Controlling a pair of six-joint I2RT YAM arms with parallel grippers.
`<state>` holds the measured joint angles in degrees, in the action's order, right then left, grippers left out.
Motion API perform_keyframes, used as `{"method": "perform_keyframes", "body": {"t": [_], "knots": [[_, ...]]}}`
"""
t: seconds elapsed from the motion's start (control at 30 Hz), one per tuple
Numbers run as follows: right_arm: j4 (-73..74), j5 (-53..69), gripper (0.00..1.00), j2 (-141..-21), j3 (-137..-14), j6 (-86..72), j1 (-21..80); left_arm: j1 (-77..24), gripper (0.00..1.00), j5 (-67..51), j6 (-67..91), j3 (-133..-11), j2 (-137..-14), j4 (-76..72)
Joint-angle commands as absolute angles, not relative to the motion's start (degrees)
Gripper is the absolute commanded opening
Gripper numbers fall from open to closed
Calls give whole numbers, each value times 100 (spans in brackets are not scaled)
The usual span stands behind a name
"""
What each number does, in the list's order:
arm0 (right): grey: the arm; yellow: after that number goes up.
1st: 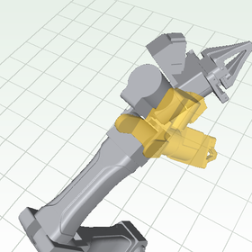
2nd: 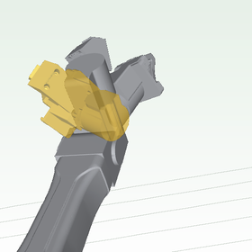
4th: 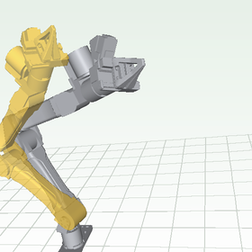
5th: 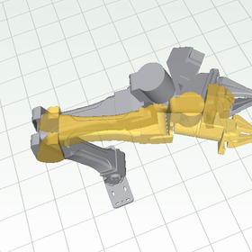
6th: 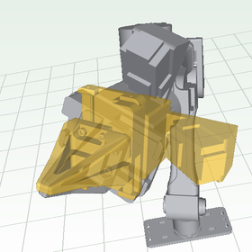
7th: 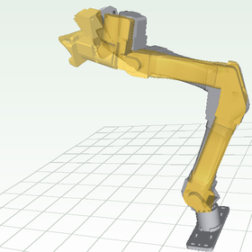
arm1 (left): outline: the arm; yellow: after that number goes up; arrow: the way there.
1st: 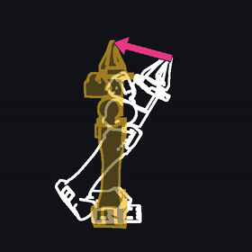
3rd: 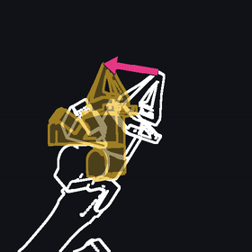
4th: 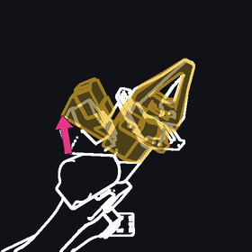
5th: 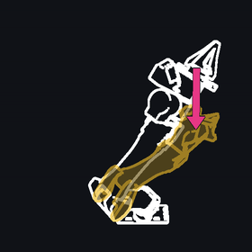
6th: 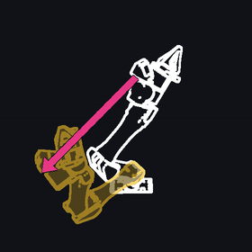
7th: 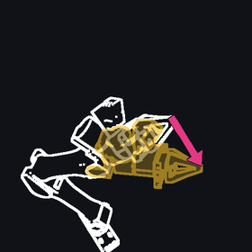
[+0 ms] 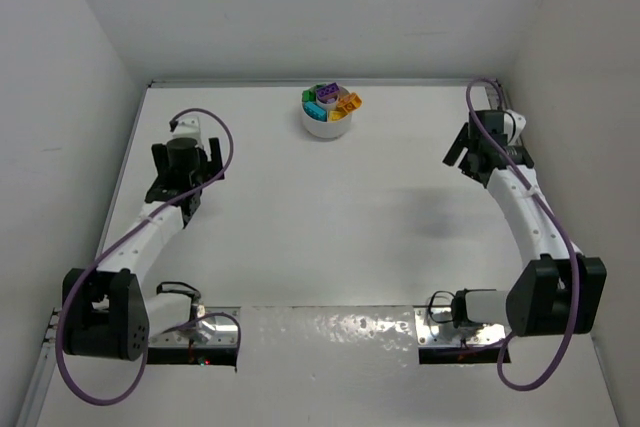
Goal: Sort the legos into containers by color
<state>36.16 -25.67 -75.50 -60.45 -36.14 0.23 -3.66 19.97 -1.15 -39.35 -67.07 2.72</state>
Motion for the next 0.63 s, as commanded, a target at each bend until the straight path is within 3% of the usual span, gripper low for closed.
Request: {"method": "perform_keyframes", "body": {"t": [0.0,0.6], "knots": [[3700,-2786,99,-7269,-5837,-3612,26,-369,99,2021,-53,-3789,-6460,-202],[3525,-3024,99,-6742,-5459,-3648,26,-369,99,2109,-105,-3270,-6064,-316]]}}
